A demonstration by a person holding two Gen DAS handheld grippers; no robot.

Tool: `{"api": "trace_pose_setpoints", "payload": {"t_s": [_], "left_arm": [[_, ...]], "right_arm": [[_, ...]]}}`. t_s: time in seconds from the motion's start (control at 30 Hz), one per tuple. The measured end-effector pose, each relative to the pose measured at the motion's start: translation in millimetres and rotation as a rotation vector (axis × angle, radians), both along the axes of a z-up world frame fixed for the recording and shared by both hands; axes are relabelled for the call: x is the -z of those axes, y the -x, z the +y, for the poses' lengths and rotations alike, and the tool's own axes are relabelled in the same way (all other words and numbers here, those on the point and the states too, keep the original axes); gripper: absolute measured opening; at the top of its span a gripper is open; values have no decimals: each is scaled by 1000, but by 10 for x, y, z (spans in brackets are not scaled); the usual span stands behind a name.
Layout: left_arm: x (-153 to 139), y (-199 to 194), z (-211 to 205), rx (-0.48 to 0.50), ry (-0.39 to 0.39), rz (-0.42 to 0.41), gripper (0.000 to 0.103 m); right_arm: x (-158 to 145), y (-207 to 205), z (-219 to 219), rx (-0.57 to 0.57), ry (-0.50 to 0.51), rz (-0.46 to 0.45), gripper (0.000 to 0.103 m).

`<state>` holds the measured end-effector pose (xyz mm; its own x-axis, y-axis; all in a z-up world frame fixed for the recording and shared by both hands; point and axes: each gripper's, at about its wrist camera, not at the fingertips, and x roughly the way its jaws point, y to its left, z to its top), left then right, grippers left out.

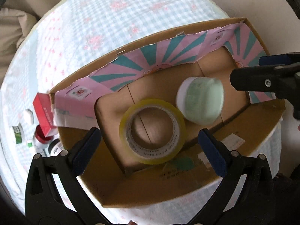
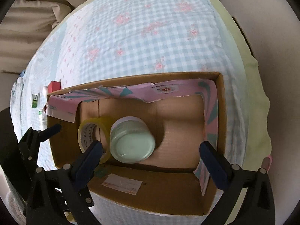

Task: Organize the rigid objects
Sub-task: 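Carry the tape roll and green jar into the cardboard box and release both, then lift both tools out of the cardboard box and back over the objects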

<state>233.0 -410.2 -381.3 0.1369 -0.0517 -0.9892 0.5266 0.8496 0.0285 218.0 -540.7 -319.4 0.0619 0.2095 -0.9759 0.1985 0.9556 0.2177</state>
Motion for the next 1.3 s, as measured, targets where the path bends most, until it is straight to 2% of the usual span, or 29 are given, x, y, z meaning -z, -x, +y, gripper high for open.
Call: {"api": "trace_pose_setpoints", "payload": {"t_s": [0.3, 0.5, 0.83, 0.97, 1.13, 1.3], "left_arm": [[-210, 69, 88, -16, 22, -28, 103], [-439, 114, 137, -25, 52, -62, 103], [-1220, 408, 466, -61, 129, -158, 103], [-1583, 561, 777, -96, 151, -207, 103], [-2004, 742, 1361, -166, 190, -267, 103], [-2229, 899, 2009, -267, 208, -306, 103]], "right_arm": [[-118, 51, -5, 22, 24, -21, 103], [-308, 119, 33, 24, 72, -35, 103], [-1015, 332, 284, 3, 181, -106, 103], [-1308, 449, 458, 5, 185, -142, 103], [-1664, 627, 915, -50, 238, -227, 103], [-1924, 814, 1356, -42, 217, -290, 103]]}}
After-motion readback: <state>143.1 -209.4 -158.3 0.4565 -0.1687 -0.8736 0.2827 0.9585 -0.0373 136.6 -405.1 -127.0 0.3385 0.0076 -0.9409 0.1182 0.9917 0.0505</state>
